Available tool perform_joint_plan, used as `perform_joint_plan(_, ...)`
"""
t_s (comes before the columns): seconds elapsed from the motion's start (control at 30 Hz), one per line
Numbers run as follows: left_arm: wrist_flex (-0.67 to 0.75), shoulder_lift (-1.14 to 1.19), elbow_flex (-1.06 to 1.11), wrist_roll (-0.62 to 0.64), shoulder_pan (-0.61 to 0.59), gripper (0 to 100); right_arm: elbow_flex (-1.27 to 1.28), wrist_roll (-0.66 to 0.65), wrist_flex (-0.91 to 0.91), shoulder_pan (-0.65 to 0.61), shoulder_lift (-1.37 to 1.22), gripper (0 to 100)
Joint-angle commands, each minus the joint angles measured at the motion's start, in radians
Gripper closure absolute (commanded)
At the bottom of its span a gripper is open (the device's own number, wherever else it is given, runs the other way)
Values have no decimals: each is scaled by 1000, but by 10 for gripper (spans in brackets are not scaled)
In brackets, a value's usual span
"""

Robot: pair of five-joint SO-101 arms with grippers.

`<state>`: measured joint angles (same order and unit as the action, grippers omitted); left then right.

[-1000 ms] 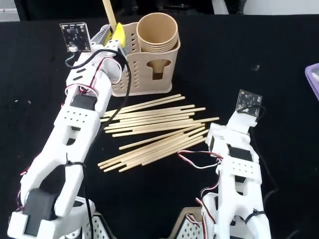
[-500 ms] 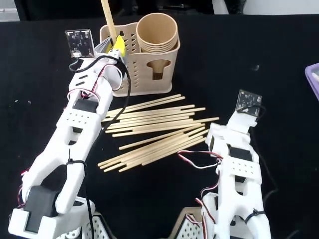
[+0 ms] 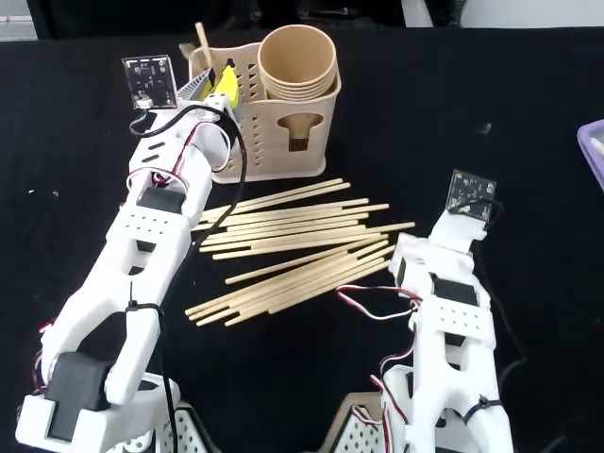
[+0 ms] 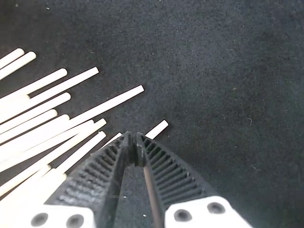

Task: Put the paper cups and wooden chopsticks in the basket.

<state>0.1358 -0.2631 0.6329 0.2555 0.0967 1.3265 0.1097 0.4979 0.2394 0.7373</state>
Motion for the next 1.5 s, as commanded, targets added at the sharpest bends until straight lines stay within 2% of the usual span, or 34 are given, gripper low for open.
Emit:
perform_joint_plan(0.0,12,-20,-15,-5,-8,895,-18,-9,-15,-11,28,984)
perform_joint_plan(0.27,3,-155,8,-8,-10,895,-18,-9,-15,-11,28,984)
perform_joint_plan(0.4,-80,-319,31,-8,-7,895,-18,-9,-15,-11,28,984)
perform_joint_plan(0.5,-245,-460,61,-9,5,895,-18,-9,-15,-11,28,984)
perform_joint_plan(0.6,-491,-594,110,-20,45,891,-16,-9,-15,-11,28,984)
perform_joint_plan(0.73,-824,-726,202,-222,148,890,-16,-9,-15,-11,28,984)
perform_joint_plan(0.83,-994,-753,302,-423,277,837,-16,-9,-15,-11,28,984)
perform_joint_plan(0.97,-1040,-694,417,-574,377,816,-19,-9,-15,-11,28,984)
perform_joint_plan(1.1,-1042,-517,398,-595,415,822,-19,-9,-15,-11,30,984)
perform_joint_plan(1.3,-1048,-173,216,-592,424,823,-18,-9,-15,-11,33,984)
perform_joint_plan(1.47,-1042,-15,114,-580,466,823,-19,-9,-15,0,33,984)
